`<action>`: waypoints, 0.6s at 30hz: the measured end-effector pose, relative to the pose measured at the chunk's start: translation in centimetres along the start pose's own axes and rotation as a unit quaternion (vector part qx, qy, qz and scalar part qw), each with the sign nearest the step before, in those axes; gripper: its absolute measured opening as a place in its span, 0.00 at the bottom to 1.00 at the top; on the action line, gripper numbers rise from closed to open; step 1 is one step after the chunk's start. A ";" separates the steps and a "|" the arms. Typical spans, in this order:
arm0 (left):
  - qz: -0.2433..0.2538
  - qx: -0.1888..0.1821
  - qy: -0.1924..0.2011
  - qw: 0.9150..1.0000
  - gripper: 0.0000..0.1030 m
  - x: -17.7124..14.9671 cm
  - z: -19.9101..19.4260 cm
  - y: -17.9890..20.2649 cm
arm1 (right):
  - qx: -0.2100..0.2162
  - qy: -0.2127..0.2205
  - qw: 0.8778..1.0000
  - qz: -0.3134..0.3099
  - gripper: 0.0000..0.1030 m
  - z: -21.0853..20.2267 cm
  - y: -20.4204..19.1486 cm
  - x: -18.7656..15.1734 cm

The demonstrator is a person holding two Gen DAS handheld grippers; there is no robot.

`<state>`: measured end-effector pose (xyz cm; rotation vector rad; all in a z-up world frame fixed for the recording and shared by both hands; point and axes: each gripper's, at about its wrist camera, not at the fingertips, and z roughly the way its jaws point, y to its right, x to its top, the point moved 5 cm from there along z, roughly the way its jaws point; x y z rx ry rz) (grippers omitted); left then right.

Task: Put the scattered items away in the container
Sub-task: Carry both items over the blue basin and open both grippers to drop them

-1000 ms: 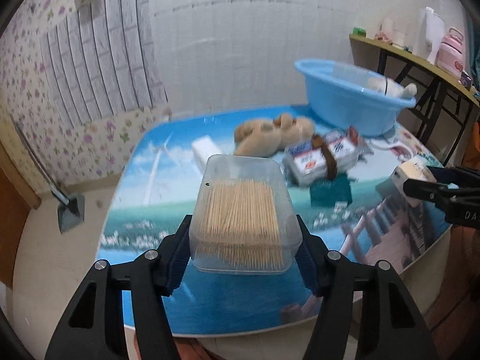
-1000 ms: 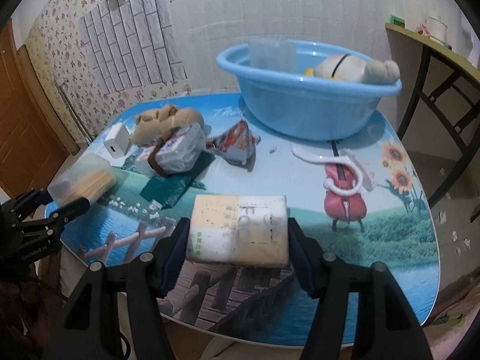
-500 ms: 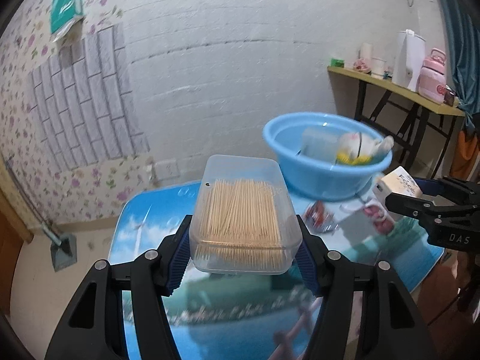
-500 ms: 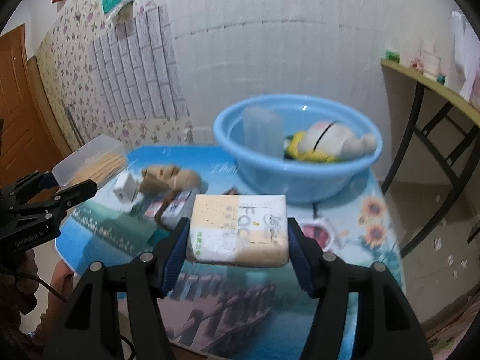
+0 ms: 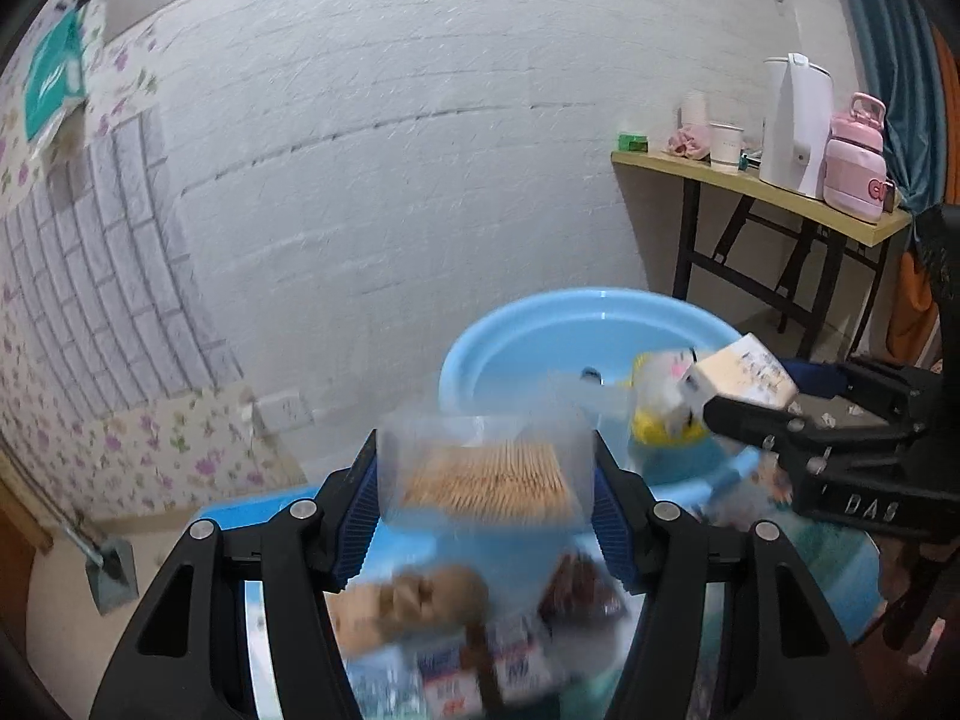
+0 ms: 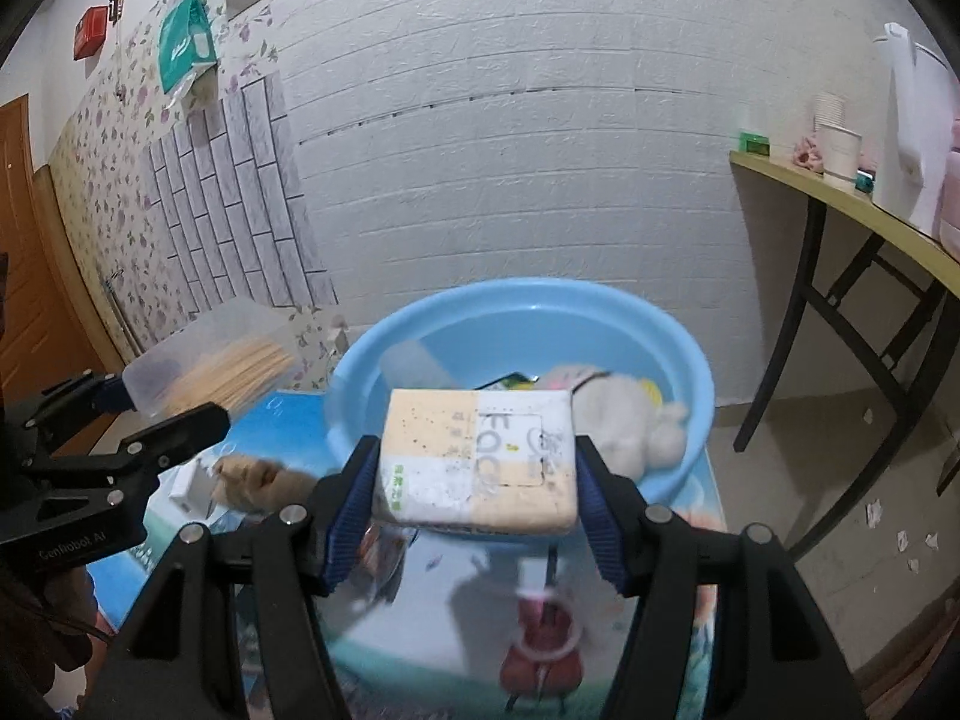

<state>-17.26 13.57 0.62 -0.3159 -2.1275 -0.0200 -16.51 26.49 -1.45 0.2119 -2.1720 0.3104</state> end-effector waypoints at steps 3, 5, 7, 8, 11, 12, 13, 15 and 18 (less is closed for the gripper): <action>0.008 0.004 0.014 1.000 0.59 1.8 1.7 0.5 | 0.003 -0.002 1.000 0.003 0.60 1.4 1.0 0.8; 0.010 0.001 0.017 1.000 0.59 2.6 2.6 0.7 | 0.003 -0.003 1.000 0.002 0.60 2.4 1.5 1.2; 0.015 -0.002 0.018 1.000 0.59 3.2 3.9 1.3 | 0.006 -0.005 1.000 0.004 0.60 3.1 1.8 1.5; 0.016 -0.005 0.018 1.000 0.59 3.4 4.3 1.5 | 0.007 -0.006 1.000 0.006 0.60 3.5 2.1 1.6; 0.028 -0.010 0.020 0.999 0.59 3.6 5.2 2.4 | 0.009 -0.012 1.000 0.008 0.60 4.8 2.8 1.6; 0.032 -0.009 0.020 0.999 0.59 3.6 5.3 2.7 | 0.009 -0.013 1.000 0.007 0.60 5.0 2.9 1.6; 0.040 -0.010 0.022 0.999 0.59 3.7 5.6 3.2 | 0.009 -0.014 1.000 0.006 0.60 5.3 3.0 1.5; 0.048 -0.014 0.022 0.998 0.59 3.7 5.9 3.8 | 0.010 -0.016 1.000 0.006 0.60 5.7 3.1 1.4; 0.057 -0.022 0.017 0.998 0.60 3.6 6.4 4.5 | 0.008 -0.020 1.000 0.005 0.60 6.3 3.2 1.3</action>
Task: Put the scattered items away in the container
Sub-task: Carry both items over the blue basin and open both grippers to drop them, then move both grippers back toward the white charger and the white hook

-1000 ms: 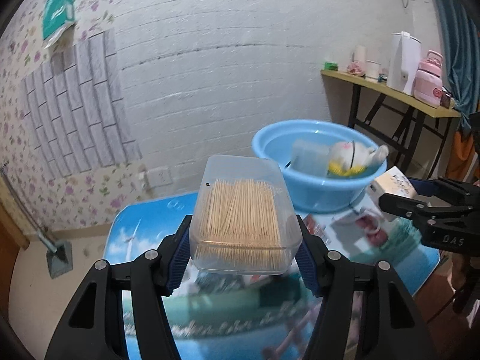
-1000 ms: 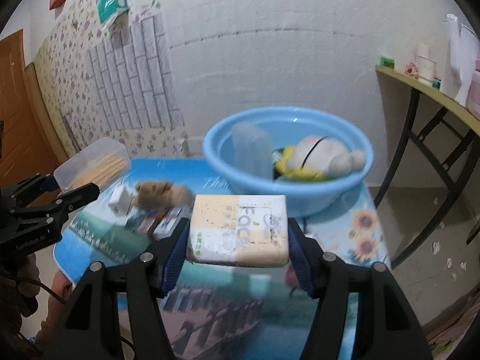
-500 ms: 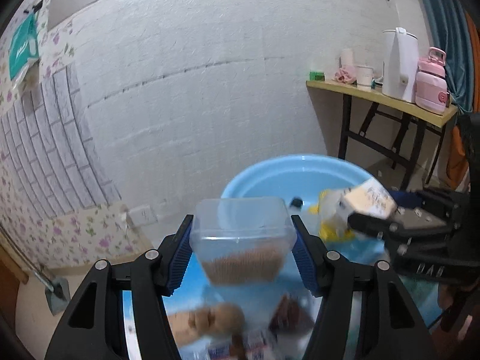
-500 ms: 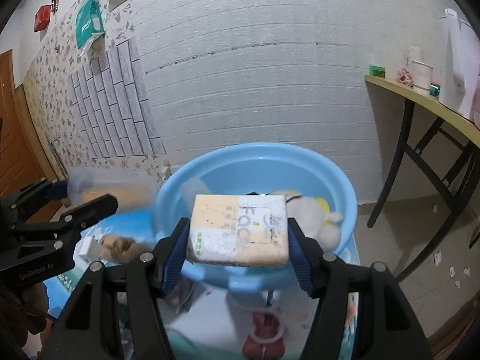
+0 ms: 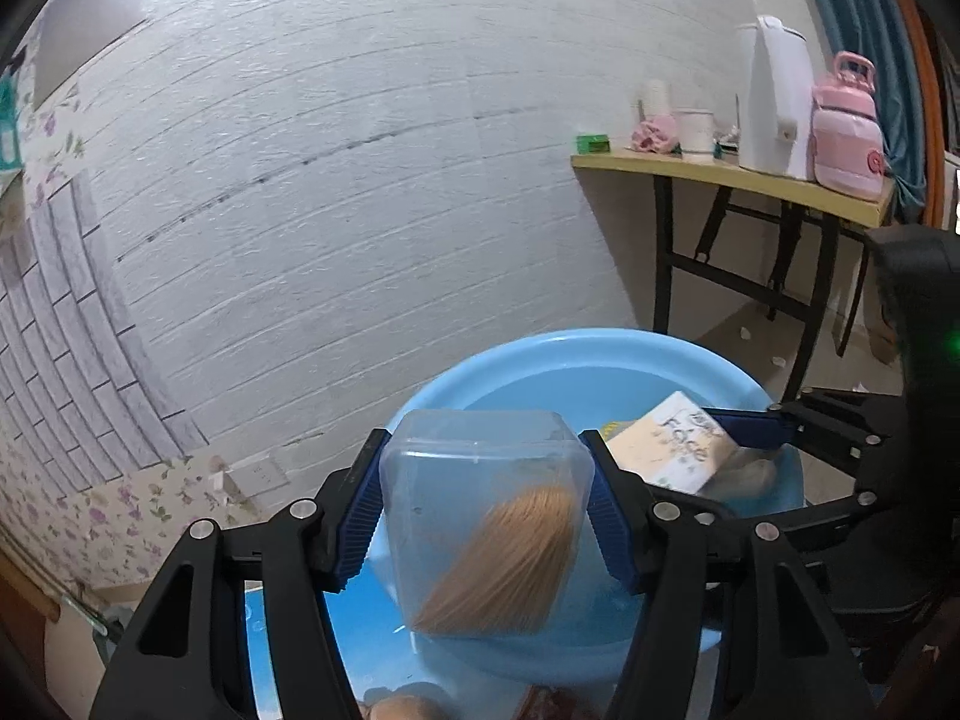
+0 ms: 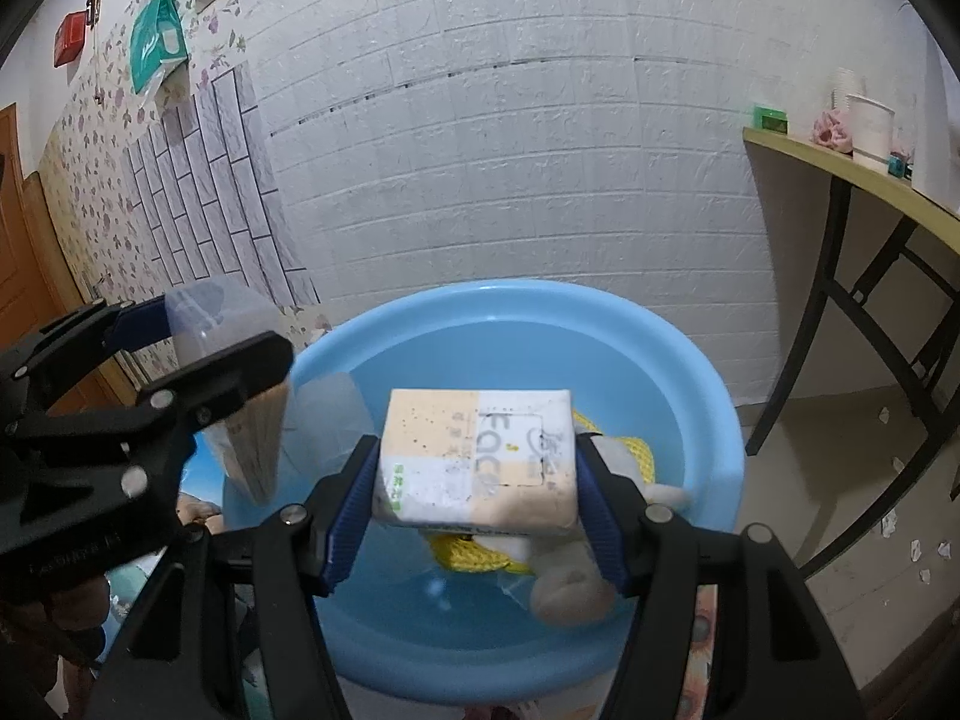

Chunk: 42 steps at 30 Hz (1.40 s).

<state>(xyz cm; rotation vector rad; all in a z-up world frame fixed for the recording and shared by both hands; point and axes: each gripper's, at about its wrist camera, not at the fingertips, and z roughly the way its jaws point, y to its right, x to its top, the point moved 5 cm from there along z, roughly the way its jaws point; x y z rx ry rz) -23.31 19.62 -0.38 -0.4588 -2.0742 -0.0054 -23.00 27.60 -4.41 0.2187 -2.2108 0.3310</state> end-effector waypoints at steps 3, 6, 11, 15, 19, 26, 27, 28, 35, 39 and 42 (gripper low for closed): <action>-0.003 -0.020 -0.006 1.000 0.61 -0.1 0.2 0.6 | 0.001 -0.011 1.000 -0.003 0.62 0.8 0.1 -0.3; -0.009 -0.032 -0.012 0.999 0.63 -0.4 0.2 0.8 | 0.007 -0.015 1.000 -0.001 0.62 1.1 0.6 -0.5; -0.041 -0.068 -0.025 0.997 0.69 -1.2 0.0 0.8 | 0.011 -0.020 1.000 -0.001 0.65 0.7 0.8 -1.0; -0.047 -0.073 -0.030 0.996 0.70 -1.9 -0.3 0.9 | 0.010 -0.025 1.000 -0.009 0.66 0.1 0.3 -1.5; -0.049 -0.072 -0.033 0.996 0.70 -2.5 -1.0 1.0 | 0.006 -0.026 0.999 -0.019 0.66 -0.6 -0.1 -1.9; -0.064 -0.060 -0.039 0.995 0.75 -3.6 -2.4 0.0 | 0.001 -0.021 0.999 -0.024 0.66 -2.3 -0.2 -2.5; -0.063 -0.057 -0.040 0.996 0.75 -3.7 -2.5 -0.1 | 0.002 -0.019 1.000 -0.022 0.66 -2.6 -0.2 -2.6; -0.063 -0.055 -0.041 0.996 0.75 -3.9 -2.7 -0.3 | 0.002 -0.018 1.000 -0.020 0.66 -2.8 -0.1 -2.6; -0.073 -0.043 -0.043 0.995 0.75 -5.3 -4.5 -1.7 | -0.009 -0.012 1.000 -0.022 0.66 -4.4 -0.4 -3.1; -0.079 -0.034 -0.044 0.995 0.75 -6.3 -5.7 -2.7 | -0.016 -0.014 1.000 -0.022 0.66 -5.2 -0.7 -3.5; -0.085 -0.023 -0.050 0.995 0.77 -7.7 -6.5 -3.7 | -0.021 -0.020 0.999 -0.014 0.66 -5.7 -0.7 -4.3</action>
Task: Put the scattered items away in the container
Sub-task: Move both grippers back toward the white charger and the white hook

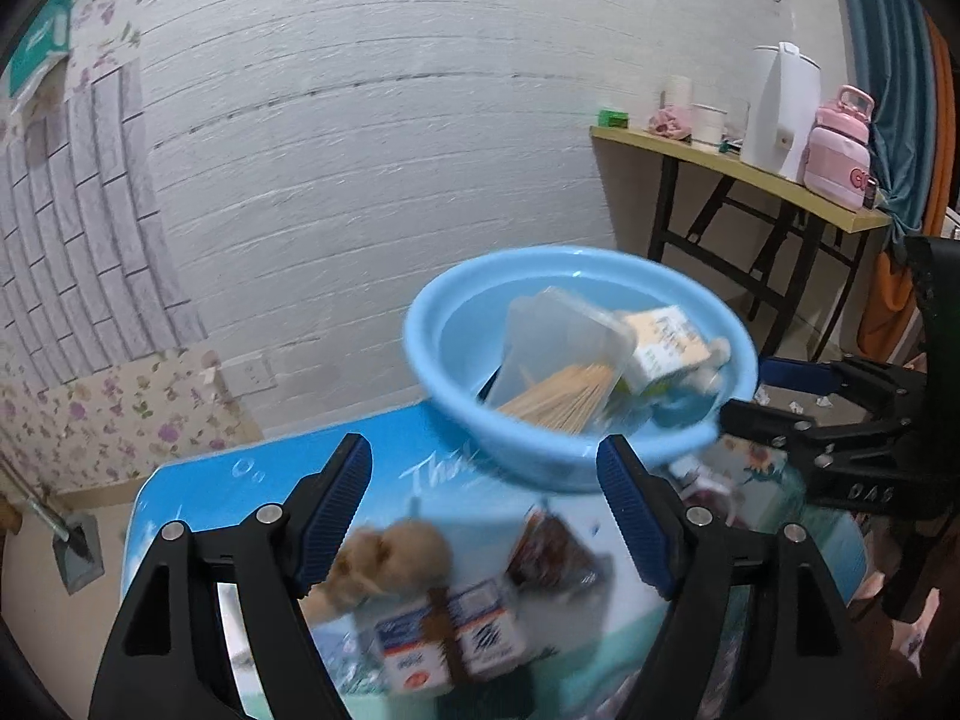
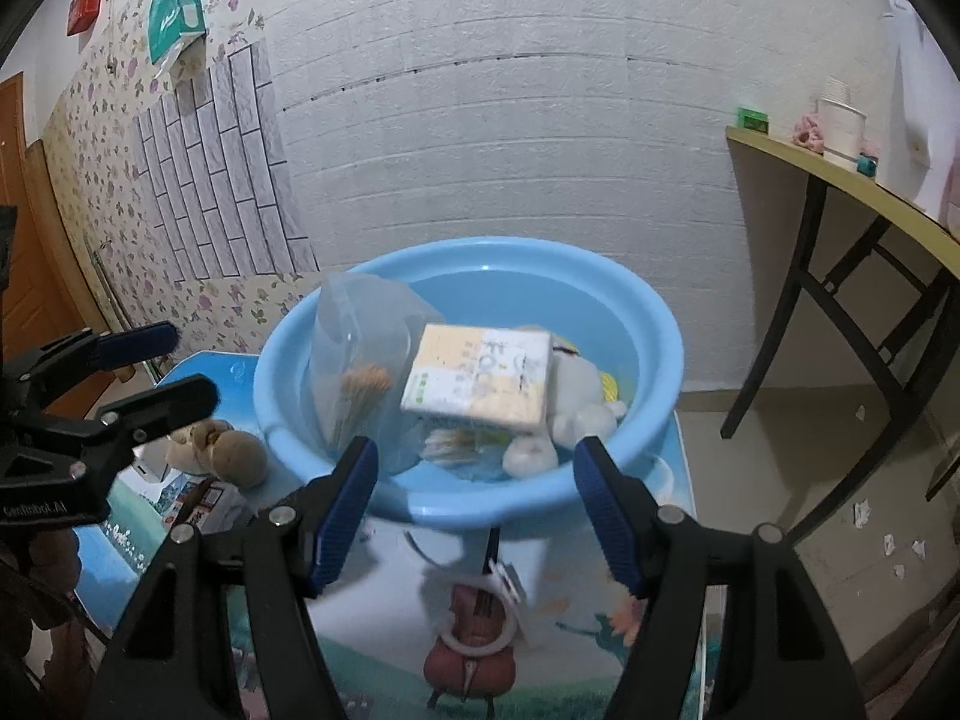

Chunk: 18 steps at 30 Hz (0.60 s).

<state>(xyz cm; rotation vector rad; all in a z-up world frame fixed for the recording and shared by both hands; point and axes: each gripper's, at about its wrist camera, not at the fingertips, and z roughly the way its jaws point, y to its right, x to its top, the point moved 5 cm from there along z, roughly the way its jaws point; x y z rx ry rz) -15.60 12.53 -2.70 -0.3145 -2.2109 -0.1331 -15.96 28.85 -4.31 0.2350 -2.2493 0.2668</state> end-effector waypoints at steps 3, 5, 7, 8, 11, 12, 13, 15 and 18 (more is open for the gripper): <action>-0.013 0.010 -0.007 1.000 0.78 -1.7 -0.9 -1.5 | -0.005 -0.009 1.000 0.006 0.66 -0.4 0.0 -1.1; -0.021 0.017 -0.013 1.000 0.79 -2.7 -1.4 -2.4 | -0.012 -0.015 1.000 0.011 0.66 -0.7 0.3 -1.9; -0.029 0.025 -0.020 0.999 0.79 -3.7 -1.9 -3.1 | -0.015 -0.025 0.999 0.020 0.66 -0.8 0.6 -2.7; -0.031 0.027 -0.022 0.999 0.80 -4.1 -2.0 -3.4 | -0.018 -0.030 0.999 0.023 0.66 -0.9 0.7 -3.2; -0.035 0.042 -0.033 0.998 0.85 -5.8 -2.5 -4.4 | -0.026 -0.038 0.999 0.024 0.66 -1.1 0.8 -4.3; -0.036 0.046 -0.036 0.998 0.85 -6.2 -2.7 -4.6 | -0.028 -0.043 0.998 0.026 0.66 -1.1 0.8 -4.7; -0.037 0.050 -0.040 0.997 0.86 -6.7 -2.9 -4.9 | -0.029 -0.047 0.998 0.028 0.66 -1.0 0.9 -5.0; -0.040 0.056 -0.048 0.996 0.86 -7.5 -3.1 -5.4 | -0.031 -0.054 0.998 0.030 0.66 -0.9 0.9 -5.5; -0.040 0.064 -0.058 0.995 0.86 -8.5 -3.3 -5.8 | -0.031 -0.064 0.997 0.029 0.66 -0.7 0.5 -6.3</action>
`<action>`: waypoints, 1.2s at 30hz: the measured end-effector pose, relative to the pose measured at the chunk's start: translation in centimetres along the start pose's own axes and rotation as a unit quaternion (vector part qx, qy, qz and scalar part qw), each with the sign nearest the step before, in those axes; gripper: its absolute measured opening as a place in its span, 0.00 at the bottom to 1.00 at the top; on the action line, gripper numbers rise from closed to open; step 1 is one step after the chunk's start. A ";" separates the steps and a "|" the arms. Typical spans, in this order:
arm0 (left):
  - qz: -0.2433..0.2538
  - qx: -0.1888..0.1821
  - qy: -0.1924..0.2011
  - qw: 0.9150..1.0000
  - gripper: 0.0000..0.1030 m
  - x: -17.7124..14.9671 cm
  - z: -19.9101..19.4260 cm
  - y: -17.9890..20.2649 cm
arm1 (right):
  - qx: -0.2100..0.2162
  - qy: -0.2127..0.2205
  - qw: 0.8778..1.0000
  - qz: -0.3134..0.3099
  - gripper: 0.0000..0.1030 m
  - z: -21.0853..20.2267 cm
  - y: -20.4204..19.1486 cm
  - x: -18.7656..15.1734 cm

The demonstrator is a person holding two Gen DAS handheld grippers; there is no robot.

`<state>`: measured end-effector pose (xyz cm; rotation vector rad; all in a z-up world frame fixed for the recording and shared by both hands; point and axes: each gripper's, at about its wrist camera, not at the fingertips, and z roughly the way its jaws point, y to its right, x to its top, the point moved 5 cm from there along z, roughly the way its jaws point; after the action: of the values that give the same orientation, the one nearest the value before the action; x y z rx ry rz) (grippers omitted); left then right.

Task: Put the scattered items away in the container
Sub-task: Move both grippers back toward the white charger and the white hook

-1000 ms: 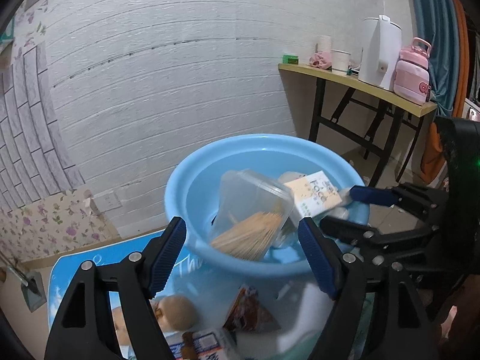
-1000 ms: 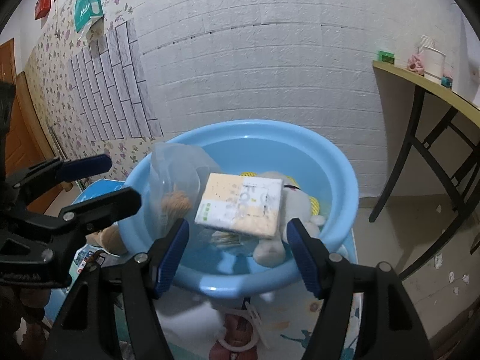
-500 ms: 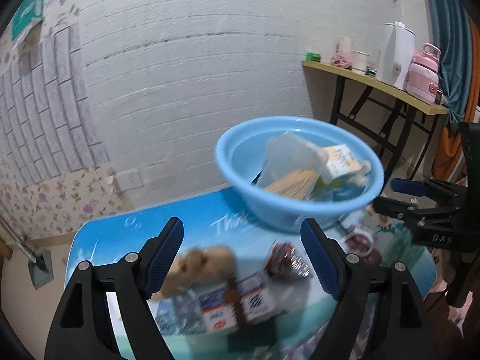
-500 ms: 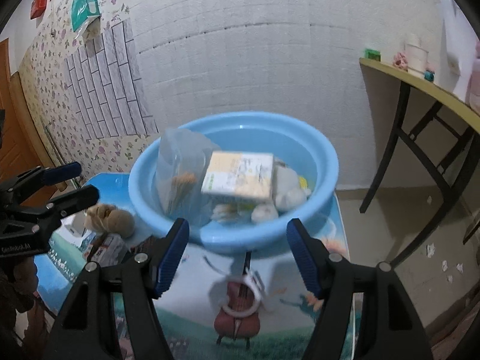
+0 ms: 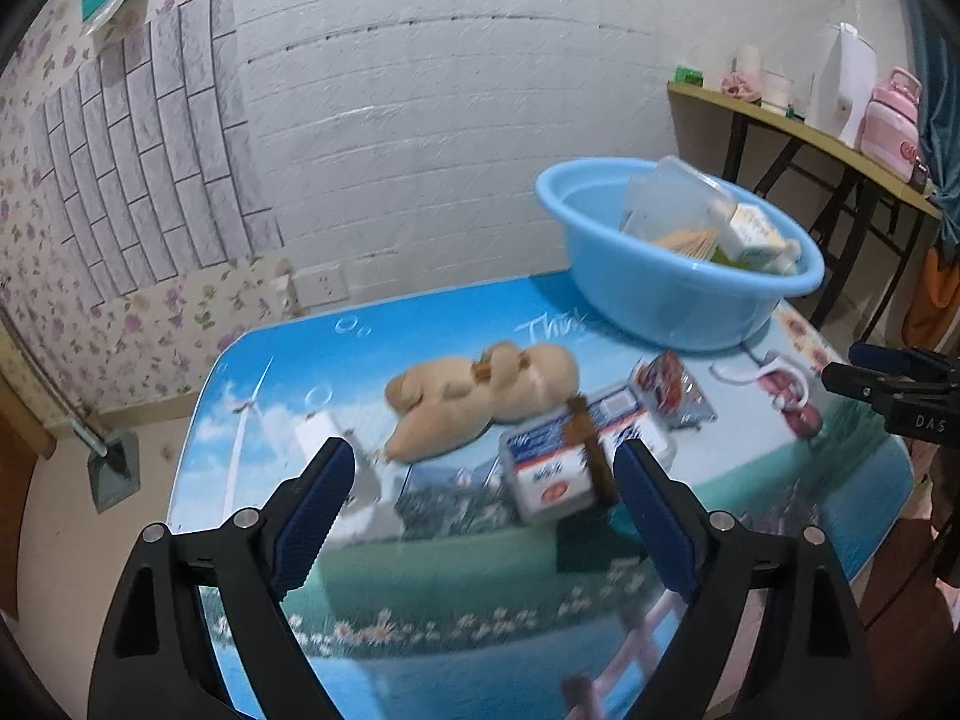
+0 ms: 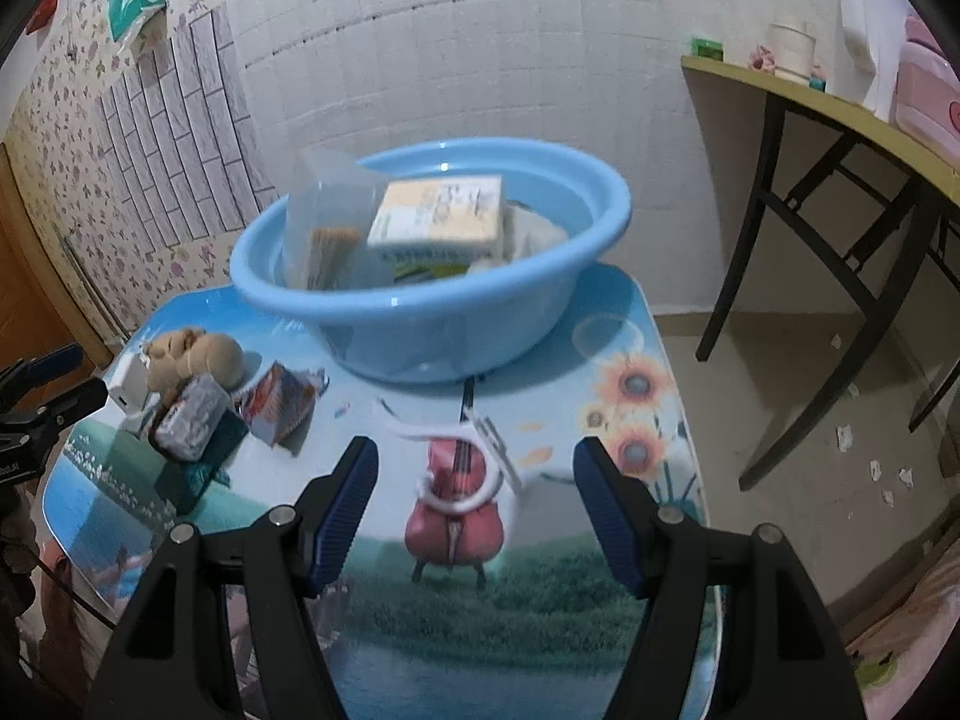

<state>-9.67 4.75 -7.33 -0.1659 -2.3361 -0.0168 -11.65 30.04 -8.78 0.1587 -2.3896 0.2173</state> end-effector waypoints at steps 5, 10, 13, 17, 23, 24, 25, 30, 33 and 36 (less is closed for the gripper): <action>0.003 0.016 -0.016 1.000 0.87 -1.3 0.4 -0.7 | -0.002 -0.016 1.000 -0.008 0.66 0.5 -0.7 -0.9; -0.014 0.021 -0.034 0.999 0.87 -2.4 1.0 -1.9 | -0.008 -0.027 1.000 -0.007 0.66 1.1 -1.1 -1.2; -0.022 0.027 -0.042 0.999 0.87 -3.0 1.4 -2.7 | -0.011 -0.032 0.999 -0.008 0.71 1.4 -1.3 -1.3; -0.026 0.032 -0.051 0.998 0.87 -3.6 1.8 -3.5 | -0.021 -0.038 0.999 -0.009 0.75 1.9 -1.5 -1.3; -0.030 0.043 -0.055 0.997 0.87 -3.9 2.2 -4.9 | -0.040 -0.035 0.998 0.018 0.84 2.4 -0.6 -0.9; -0.031 0.044 -0.056 0.997 0.87 -3.9 2.3 -5.1 | -0.040 -0.034 0.998 0.027 0.85 2.5 -0.4 -0.7; -0.032 0.045 -0.057 0.997 0.87 -3.9 2.4 -5.4 | -0.039 -0.035 0.998 0.032 0.85 2.6 -0.2 -0.7; -0.042 0.046 -0.064 0.996 0.87 -4.1 3.0 -6.7 | -0.046 -0.041 0.998 0.030 0.85 3.3 -0.1 -0.4; -0.042 0.051 -0.061 0.996 0.87 -3.8 3.2 -7.2 | -0.048 -0.044 0.998 0.018 0.85 3.7 -0.6 -0.2; -0.050 0.047 -0.057 0.996 0.87 -3.1 3.6 -7.7 | -0.052 -0.048 0.997 0.005 0.85 4.0 -1.0 -0.2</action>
<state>-11.07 -3.00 -11.74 -0.0042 -2.4518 0.0546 -13.95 28.24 -11.76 0.1095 -2.4905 0.0917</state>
